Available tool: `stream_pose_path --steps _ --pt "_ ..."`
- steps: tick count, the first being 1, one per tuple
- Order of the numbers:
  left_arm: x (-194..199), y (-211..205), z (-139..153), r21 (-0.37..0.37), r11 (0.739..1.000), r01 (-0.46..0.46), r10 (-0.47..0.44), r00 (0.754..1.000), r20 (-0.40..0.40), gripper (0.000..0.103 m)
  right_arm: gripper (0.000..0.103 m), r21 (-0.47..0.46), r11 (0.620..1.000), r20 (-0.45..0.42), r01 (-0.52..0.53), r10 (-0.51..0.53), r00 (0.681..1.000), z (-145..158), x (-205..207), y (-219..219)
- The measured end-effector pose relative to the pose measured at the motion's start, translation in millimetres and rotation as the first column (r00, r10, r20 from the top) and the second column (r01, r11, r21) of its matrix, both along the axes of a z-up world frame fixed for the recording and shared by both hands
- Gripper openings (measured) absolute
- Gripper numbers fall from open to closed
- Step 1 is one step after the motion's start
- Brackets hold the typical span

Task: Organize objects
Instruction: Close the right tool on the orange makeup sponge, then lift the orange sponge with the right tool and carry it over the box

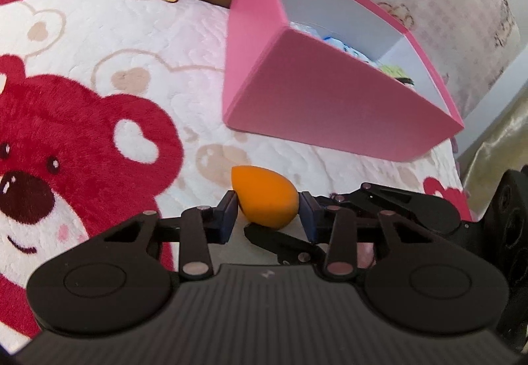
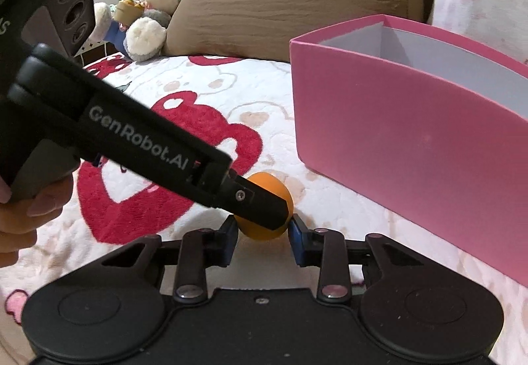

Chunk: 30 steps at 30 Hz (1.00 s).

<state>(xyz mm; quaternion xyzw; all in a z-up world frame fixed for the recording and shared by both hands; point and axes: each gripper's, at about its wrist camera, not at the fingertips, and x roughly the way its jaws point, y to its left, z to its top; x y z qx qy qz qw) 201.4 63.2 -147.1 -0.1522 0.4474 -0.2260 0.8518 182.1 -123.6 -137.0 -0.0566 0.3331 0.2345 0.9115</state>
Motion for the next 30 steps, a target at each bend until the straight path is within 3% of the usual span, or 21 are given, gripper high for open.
stream_pose_path --steps 10,19,25,30 --pt "-24 -22 36 -0.018 0.997 0.069 -0.068 0.997 0.035 0.039 0.038 -0.047 0.998 -0.013 0.039 -0.039 0.999 38 -26 -16" --pt "-46 -44 75 0.04 0.988 0.151 -0.154 0.983 0.096 0.039 0.038 -0.022 0.998 -0.032 0.063 -0.064 0.997 71 -39 -30" --pt "-50 -55 97 0.075 0.976 0.205 -0.211 0.974 0.082 0.039 0.038 -0.026 0.998 -0.032 0.052 -0.053 0.998 92 -47 -37" --pt "-56 -65 112 0.07 0.967 0.244 -0.251 0.962 0.107 0.039 0.038 -0.034 0.997 0.006 0.076 -0.076 0.997 105 -61 -46"
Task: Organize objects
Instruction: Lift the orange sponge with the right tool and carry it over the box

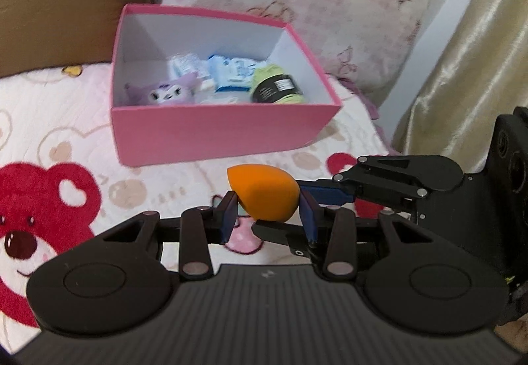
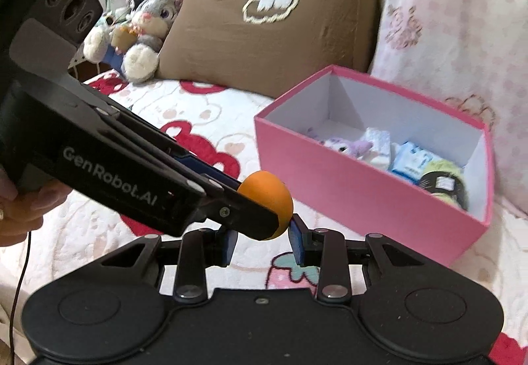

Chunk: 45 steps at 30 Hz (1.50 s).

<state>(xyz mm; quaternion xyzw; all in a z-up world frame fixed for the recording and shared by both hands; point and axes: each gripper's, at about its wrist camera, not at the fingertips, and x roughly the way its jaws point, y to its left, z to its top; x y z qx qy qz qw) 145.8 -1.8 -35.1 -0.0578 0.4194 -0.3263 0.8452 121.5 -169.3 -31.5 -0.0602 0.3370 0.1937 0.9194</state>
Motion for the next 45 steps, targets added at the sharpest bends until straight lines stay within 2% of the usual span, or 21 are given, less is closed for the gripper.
stream_pose_path --steps 5,11,17,25,29,35,39,42,45 --pt "-7 -10 15 -0.002 0.999 0.035 -0.035 0.999 0.009 0.039 0.038 0.018 0.999 0.019 0.043 -0.043 0.999 14 -15 -9" --pt "-3 -18 42 0.014 0.998 0.057 -0.057 0.998 0.023 0.039 0.038 0.006 0.998 0.024 0.068 -0.069 0.997 37 -13 -13" --pt "18 -14 65 -0.021 0.998 0.054 -0.054 0.998 0.021 0.039 0.038 0.032 0.996 0.037 0.088 -0.089 0.995 60 2 -18" --pt "46 -12 80 -0.029 0.999 0.038 -0.037 0.998 0.055 0.039 0.038 0.054 0.993 0.055 0.105 -0.107 0.993 71 31 -21" --pt "68 -3 72 -0.059 0.997 0.043 -0.042 0.999 0.02 0.039 0.038 0.135 0.986 -0.007 0.101 -0.101 0.995 66 53 -31" --pt "102 -9 53 -0.083 0.996 0.017 -0.019 1.0 -0.021 0.039 0.037 0.099 0.988 -0.012 0.118 -0.117 0.993 53 81 -36" --pt "129 -26 48 -0.04 0.998 0.038 -0.037 0.999 0.015 0.039 0.037 0.064 0.989 -0.015 0.134 -0.134 0.991 47 110 -46" --pt "158 -32 35 -0.045 0.999 0.024 -0.024 1.0 0.005 0.039 0.037 0.061 0.989 -0.004 0.133 -0.133 0.991 34 136 -57" --pt "187 -39 16 -0.062 0.998 -0.005 0.004 1.0 -0.026 0.039 0.037 0.085 0.983 -0.03 0.165 -0.163 0.986 17 166 -69"
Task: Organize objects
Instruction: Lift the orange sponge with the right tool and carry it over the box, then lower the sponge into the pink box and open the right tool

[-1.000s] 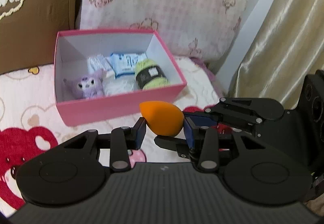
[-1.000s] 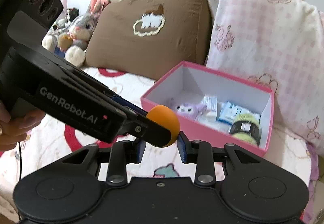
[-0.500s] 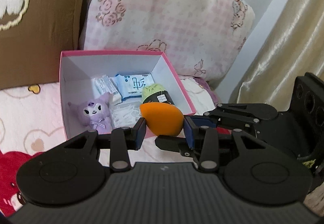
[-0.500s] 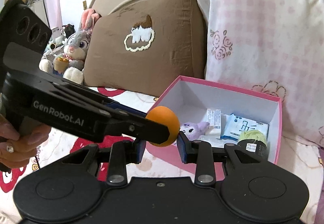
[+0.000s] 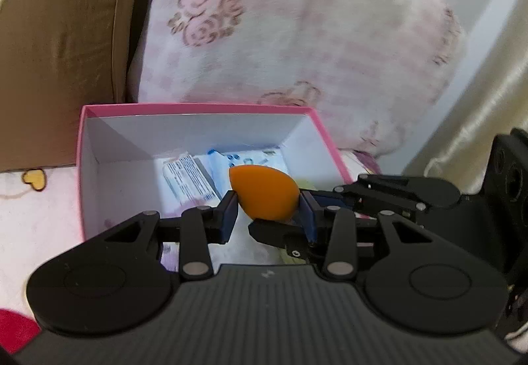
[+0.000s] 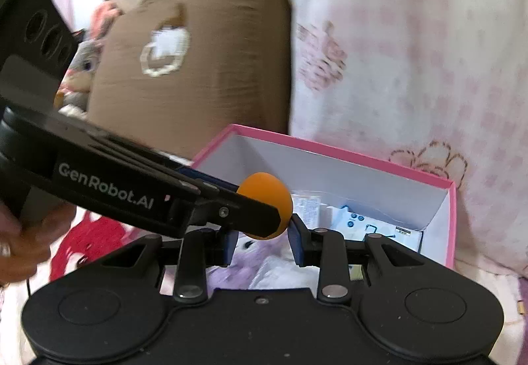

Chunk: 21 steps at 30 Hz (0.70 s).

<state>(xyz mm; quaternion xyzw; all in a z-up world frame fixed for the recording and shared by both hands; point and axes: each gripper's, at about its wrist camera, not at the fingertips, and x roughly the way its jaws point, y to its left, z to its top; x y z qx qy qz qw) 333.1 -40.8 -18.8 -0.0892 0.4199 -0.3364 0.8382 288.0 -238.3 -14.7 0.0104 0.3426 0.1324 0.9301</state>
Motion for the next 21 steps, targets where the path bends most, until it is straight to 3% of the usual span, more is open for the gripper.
stream_pose_path --steps 9,16,21 --pt "58 -21 -46 0.009 0.999 -0.033 0.033 0.995 -0.096 0.038 0.037 -0.03 0.994 -0.117 0.102 -0.104 0.988 -38 65 -9" --pt "79 -28 -69 -0.018 0.997 -0.072 0.068 0.987 -0.145 0.038 0.037 -0.105 0.982 -0.172 0.155 -0.171 0.97 -56 90 -8" --pt "86 -35 -79 -0.003 0.996 -0.087 0.085 0.981 -0.175 0.038 0.038 -0.1 0.983 -0.22 0.153 -0.172 0.96 -62 98 -9"
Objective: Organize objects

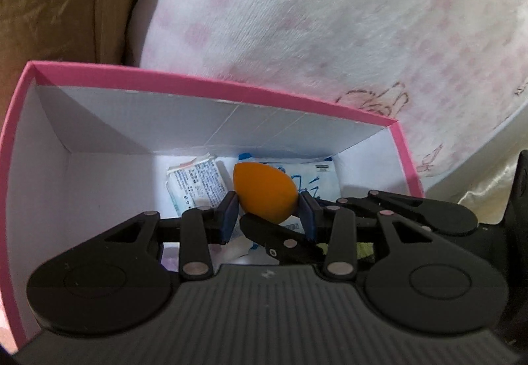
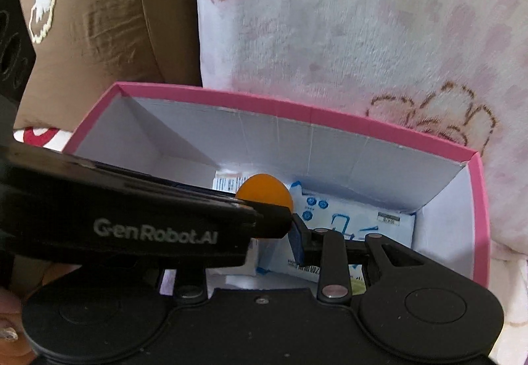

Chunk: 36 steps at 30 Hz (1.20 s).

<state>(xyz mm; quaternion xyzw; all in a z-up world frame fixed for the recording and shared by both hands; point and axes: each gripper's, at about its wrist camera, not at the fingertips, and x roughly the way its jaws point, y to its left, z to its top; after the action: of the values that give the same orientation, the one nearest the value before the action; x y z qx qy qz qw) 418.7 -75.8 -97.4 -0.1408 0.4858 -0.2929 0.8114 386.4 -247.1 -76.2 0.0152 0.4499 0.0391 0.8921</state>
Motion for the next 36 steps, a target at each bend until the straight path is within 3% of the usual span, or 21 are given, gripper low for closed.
stream_pose_path --steps 5,20,29,36 --pt "-2 -1 1 0.016 1.0 -0.023 0.023 1.0 0.011 0.039 0.043 -0.002 1.0 0.013 -0.009 0.009 1.0 2 -5 -2" --pt "-35 19 33 0.076 0.996 -0.048 0.04 0.994 0.104 0.04 0.043 0.069 0.998 0.062 0.001 -0.005 0.998 19 -44 -24" --pt "-87 40 75 0.082 0.995 -0.064 0.051 0.987 0.153 0.046 0.044 -0.035 0.998 0.149 -0.058 0.063 0.987 67 -113 -10" --pt "-143 50 113 0.166 0.981 -0.101 0.067 0.978 0.199 0.056 0.044 -0.052 0.997 0.201 -0.064 0.073 0.977 110 -168 2"
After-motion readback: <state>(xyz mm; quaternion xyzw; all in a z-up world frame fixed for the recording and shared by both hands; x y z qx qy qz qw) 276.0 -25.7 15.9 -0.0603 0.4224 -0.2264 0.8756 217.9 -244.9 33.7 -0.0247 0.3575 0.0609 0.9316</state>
